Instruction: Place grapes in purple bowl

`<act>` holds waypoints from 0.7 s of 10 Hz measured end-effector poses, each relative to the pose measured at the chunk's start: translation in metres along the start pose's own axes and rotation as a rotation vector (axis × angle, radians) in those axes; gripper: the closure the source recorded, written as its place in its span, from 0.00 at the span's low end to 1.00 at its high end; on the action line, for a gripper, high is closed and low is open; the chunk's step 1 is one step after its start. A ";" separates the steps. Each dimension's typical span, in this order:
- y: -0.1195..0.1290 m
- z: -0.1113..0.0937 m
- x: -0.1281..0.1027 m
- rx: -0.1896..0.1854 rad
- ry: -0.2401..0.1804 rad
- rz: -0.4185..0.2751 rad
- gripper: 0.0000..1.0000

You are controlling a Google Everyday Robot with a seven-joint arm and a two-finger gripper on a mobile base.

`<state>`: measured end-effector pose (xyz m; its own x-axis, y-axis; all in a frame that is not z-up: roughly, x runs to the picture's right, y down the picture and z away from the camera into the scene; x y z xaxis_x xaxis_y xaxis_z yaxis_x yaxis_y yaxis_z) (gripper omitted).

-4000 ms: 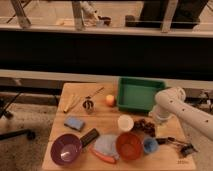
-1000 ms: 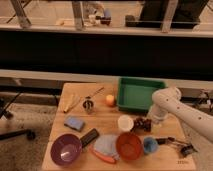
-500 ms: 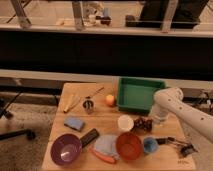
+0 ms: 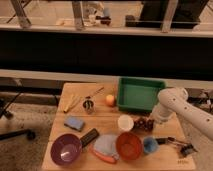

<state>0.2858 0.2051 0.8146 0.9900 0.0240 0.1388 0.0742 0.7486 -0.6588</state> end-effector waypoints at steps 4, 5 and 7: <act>0.010 -0.029 -0.006 0.036 -0.063 -0.006 1.00; 0.013 -0.037 -0.009 0.045 -0.075 -0.013 1.00; 0.018 -0.049 -0.014 0.060 -0.094 -0.025 1.00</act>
<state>0.2794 0.1858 0.7640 0.9722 0.0643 0.2253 0.0891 0.7878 -0.6095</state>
